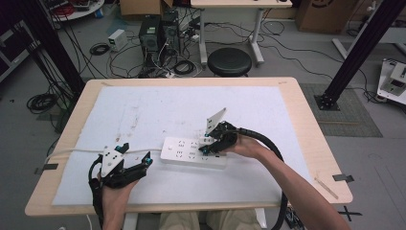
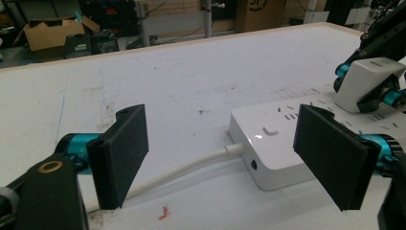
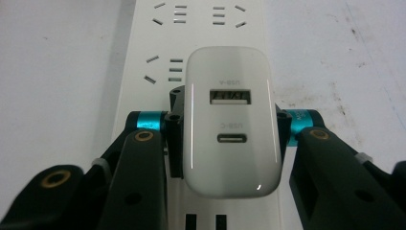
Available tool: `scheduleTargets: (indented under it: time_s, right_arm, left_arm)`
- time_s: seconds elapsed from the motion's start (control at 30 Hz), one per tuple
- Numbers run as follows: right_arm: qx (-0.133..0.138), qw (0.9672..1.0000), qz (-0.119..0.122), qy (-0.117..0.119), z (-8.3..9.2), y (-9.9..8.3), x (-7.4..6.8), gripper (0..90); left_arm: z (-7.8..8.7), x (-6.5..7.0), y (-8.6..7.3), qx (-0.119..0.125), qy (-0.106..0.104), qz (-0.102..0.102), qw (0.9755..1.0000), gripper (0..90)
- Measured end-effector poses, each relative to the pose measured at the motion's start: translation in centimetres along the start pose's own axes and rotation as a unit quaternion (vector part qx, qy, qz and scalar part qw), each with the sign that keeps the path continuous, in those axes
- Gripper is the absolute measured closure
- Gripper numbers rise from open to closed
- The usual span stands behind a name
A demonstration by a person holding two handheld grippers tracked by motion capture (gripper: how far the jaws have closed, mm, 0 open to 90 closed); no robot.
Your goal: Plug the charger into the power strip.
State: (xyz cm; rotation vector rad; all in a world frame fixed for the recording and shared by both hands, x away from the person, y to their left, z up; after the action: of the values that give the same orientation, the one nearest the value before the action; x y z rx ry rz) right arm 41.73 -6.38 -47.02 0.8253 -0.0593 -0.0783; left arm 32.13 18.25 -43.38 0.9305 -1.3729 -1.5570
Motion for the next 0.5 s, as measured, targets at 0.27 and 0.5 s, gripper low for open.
scheduleTargets:
  time_s: [0.27, 0.5]
  right_arm:
    - [-0.003, 0.9998, -0.011, 0.013, -0.1, 0.0, -0.1, 44.0]
    - [0.02, 0.9987, -0.041, -0.024, 1.1, -0.2, -0.3, 22.6]
  left_arm:
    - [0.2, -0.3, -0.1, -0.001, 0.001, 0.001, 1.0, 19.5]
    - [0.0, -0.5, 0.0, 0.0, 0.0, -0.001, 1.0, 19.5]
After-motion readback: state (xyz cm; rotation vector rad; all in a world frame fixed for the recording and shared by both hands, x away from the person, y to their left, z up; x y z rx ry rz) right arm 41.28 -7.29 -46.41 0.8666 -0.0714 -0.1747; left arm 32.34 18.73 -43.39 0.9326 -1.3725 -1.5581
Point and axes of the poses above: each handheld gripper's, and its own axes: z roughly backward along the jaws, y roughly out of its top, x roughly to its right, the point moved 8 cm from there along -z, roughly forward along the jaws, and after that the axes turned 9 degrees about x, right-handed, at the moved point
